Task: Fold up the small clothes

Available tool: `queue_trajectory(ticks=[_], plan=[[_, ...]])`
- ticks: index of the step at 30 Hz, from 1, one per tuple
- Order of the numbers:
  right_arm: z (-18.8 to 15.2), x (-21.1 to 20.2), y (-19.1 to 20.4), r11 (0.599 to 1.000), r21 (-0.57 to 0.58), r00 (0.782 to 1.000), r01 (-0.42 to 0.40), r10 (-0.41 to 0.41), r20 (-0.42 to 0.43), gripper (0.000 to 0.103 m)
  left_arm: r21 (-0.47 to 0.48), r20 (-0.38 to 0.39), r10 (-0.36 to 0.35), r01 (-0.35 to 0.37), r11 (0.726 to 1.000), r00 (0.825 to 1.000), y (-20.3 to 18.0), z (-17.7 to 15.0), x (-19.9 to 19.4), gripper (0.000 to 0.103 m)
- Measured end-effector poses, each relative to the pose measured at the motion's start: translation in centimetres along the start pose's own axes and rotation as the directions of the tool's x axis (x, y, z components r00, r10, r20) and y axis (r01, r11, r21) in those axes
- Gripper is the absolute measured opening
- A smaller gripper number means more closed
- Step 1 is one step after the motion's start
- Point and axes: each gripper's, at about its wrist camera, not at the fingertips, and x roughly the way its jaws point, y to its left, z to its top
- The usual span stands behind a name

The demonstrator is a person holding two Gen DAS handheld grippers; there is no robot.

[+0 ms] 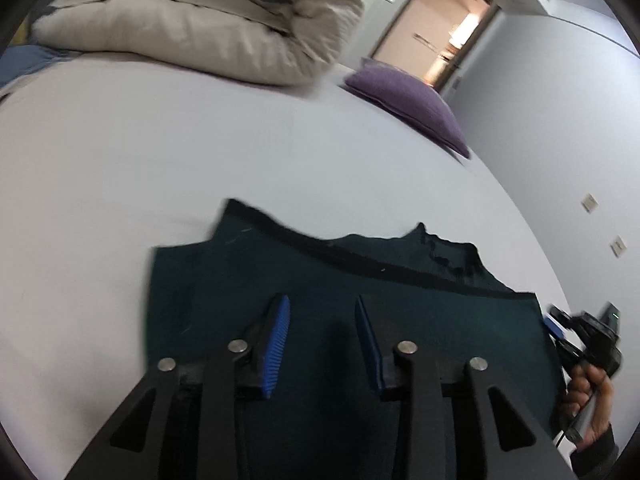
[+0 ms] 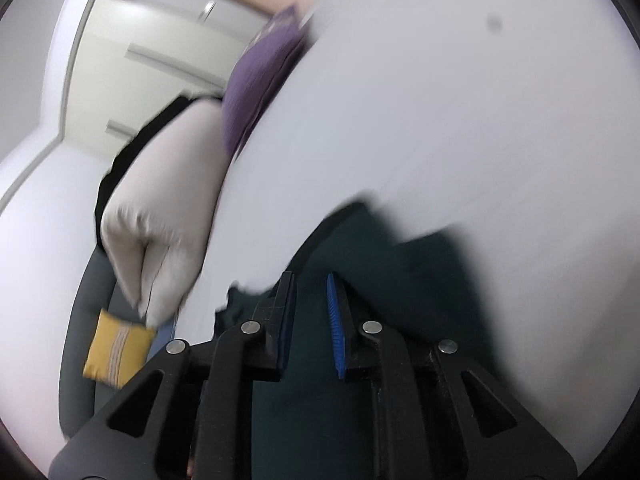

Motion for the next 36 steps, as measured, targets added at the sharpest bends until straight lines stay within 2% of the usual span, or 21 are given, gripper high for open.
queue_trajectory(ticks=[1, 3, 5, 6, 8, 10, 11, 12, 14, 16, 18, 21, 23, 27, 31, 33, 36], plan=[[-0.2, -1.0, 0.2, 1.000, -0.010, 1.000, 0.019, -0.019, 0.015, 0.023, -0.011, 0.000, -0.015, 0.015, 1.000, 1.000, -0.3, -0.7, -1.1, 0.049], [-2.1, -2.3, 1.5, 0.998, -0.030, 0.998, -0.064, 0.063, -0.024, 0.023, 0.020, -0.004, -0.058, 0.059, 0.998, 0.998, -1.8, -2.7, -3.1, 0.051], [-6.0, -3.0, 3.7, 0.985, -0.054, 0.983, -0.162, 0.156, -0.102, 0.023, 0.092, -0.003, -0.065, 0.065, 0.994, 0.998, -3.9, -5.0, -4.8, 0.061], [-8.2, -2.8, 4.9, 0.976, -0.074, 0.969, -0.205, 0.191, -0.159, 0.023, 0.122, -0.005, -0.047, 0.047, 0.991, 0.999, -4.5, -6.1, -5.3, 0.066], [-12.9, -1.8, 6.9, 0.959, -0.096, 0.934, -0.266, 0.232, -0.274, 0.023, 0.156, -0.008, 0.004, -0.003, 0.988, 1.000, -5.0, -8.0, -5.7, 0.066], [-17.3, 0.5, 8.1, 0.949, -0.108, 0.887, -0.296, 0.232, -0.400, 0.023, 0.134, -0.049, 0.041, -0.034, 0.990, 0.998, -4.0, -8.9, -4.9, 0.065], [-18.9, 1.6, 8.2, 0.951, -0.120, 0.875, -0.284, 0.206, -0.438, 0.023, 0.126, -0.068, 0.043, -0.034, 0.991, 0.997, -3.3, -9.2, -4.4, 0.065], [-19.8, 2.4, 7.9, 0.958, -0.130, 0.880, -0.256, 0.175, -0.442, 0.021, 0.135, -0.061, 0.039, -0.031, 0.990, 0.997, -3.1, -9.2, -4.5, 0.064], [-19.5, 2.6, 6.7, 0.959, -0.096, 0.892, -0.268, 0.209, -0.401, 0.017, 0.142, -0.073, 0.040, -0.029, 0.989, 0.997, -2.9, -9.1, -4.7, 0.064], [-17.9, 1.7, 5.0, 0.965, -0.041, 0.911, -0.260, 0.230, -0.343, 0.017, 0.157, -0.085, 0.056, -0.042, 0.987, 0.995, -3.1, -9.0, -4.7, 0.064], [-15.8, 0.0, 2.9, 0.973, -0.023, 0.940, -0.230, 0.216, -0.264, 0.017, 0.179, -0.088, 0.077, -0.060, 0.982, 0.993, -3.3, -9.3, -4.5, 0.064], [-12.1, -3.4, -1.2, 0.981, 0.042, 0.966, -0.190, 0.195, -0.168, 0.016, 0.193, -0.081, 0.096, -0.079, 0.978, 0.992, -3.5, -9.5, -4.5, 0.064], [-9.6, -5.8, -3.5, 0.986, 0.064, 0.982, -0.153, 0.159, -0.104, 0.017, 0.194, -0.081, 0.101, -0.083, 0.977, 0.992, -3.5, -9.5, -4.4, 0.064], [-7.8, -10.5, -5.6, 0.998, 0.055, 0.999, -0.043, 0.044, -0.008, 0.020, 0.209, -0.080, 0.111, -0.092, 0.974, 0.991, -3.6, -9.7, -4.3, 0.064], [-7.3, -13.0, -4.4, 0.999, 0.033, 0.999, -0.020, 0.018, 0.046, 0.027, 0.222, -0.070, 0.121, -0.103, 0.970, 0.990, -3.8, -9.8, -4.0, 0.064], [-7.9, -13.3, -2.5, 0.998, -0.012, 0.998, -0.054, 0.055, 0.031, 0.027, 0.226, -0.068, 0.123, -0.105, 0.968, 0.990, -3.9, -9.8, -4.0, 0.064], [-8.3, -10.7, 2.4, 0.989, -0.101, 0.994, -0.104, 0.101, -0.032, 0.028, 0.225, -0.069, 0.123, -0.105, 0.969, 0.990, -3.9, -9.9, -4.0, 0.064]])
